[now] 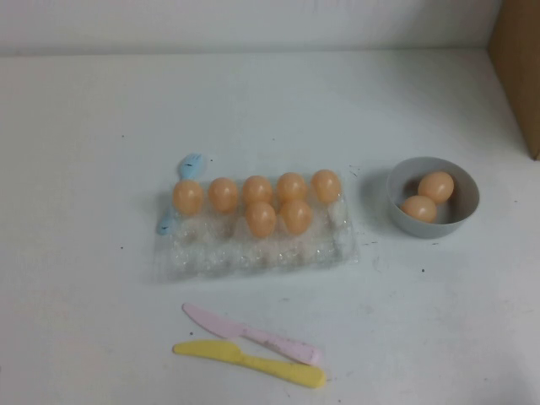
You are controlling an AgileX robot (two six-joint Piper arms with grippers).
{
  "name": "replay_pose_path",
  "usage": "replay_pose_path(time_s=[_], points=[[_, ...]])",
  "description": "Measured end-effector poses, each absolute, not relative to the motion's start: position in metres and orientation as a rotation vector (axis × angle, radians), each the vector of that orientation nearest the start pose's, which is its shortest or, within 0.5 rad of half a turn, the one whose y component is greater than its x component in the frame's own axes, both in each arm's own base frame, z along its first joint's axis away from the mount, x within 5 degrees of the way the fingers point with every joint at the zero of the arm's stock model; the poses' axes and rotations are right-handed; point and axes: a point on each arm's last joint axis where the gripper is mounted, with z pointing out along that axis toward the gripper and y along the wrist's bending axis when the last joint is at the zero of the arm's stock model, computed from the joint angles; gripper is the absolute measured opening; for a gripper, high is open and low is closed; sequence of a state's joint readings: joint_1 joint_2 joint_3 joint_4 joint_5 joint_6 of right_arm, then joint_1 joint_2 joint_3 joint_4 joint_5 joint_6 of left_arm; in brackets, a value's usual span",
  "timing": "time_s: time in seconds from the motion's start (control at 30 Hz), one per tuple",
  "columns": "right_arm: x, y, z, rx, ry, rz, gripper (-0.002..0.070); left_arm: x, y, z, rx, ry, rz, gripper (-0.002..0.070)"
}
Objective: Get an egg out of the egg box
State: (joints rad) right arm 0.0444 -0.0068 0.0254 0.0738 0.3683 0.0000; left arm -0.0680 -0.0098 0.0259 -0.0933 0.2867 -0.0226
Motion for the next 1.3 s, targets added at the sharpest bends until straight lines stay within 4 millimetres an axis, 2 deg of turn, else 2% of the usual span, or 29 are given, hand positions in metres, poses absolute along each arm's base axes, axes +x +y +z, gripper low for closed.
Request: replay_pose_path(time_s=[0.13,0.2,0.33,0.53,0.7,0.77,0.83,0.97,1.2,1.3], points=[[0.053,0.005,0.172,0.005,1.871,0.103,-0.0017,0.056,-0.008,0.192,-0.312,1.630,-0.460,-0.0005],[0.053,0.005,0.172,0.005,1.871,0.103,-0.0017,0.056,-0.006,0.199,-0.399,1.543,-0.545,-0.0005],[0.053,0.005,0.172,0.005,1.871,0.103,-0.0017,0.056,-0.003,0.206,-0.456,1.447,-0.593,-0.0005],[0.053,0.005,0.172,0.005,1.871,0.103,-0.0017,0.056,-0.002,0.209,-0.475,1.411,-0.609,-0.0004],[0.053,0.005,0.172,0.005,1.871,0.103,-0.0017,0.056,-0.005,0.203,-0.481,1.482,-0.628,-0.0005],[0.053,0.005,0.172,0.005,1.871,0.103,-0.0017,0.055,-0.010,0.201,-0.445,1.609,-0.626,-0.0005],[0.053,0.005,0.172,0.005,1.871,0.103,-0.0017,0.054,-0.015,0.209,-0.359,1.729,-0.593,-0.0004],[0.053,0.005,0.172,0.005,1.871,0.103,-0.0017,0.059,-0.021,0.242,-0.155,1.868,-0.494,-0.0005],[0.053,0.005,0.172,0.005,1.871,0.103,-0.0017,0.091,-0.030,0.304,0.239,2.060,-0.307,-0.0005],[0.053,0.005,0.172,0.005,1.871,0.103,-0.0017,0.114,-0.031,0.319,0.343,2.170,-0.238,-0.0005]])
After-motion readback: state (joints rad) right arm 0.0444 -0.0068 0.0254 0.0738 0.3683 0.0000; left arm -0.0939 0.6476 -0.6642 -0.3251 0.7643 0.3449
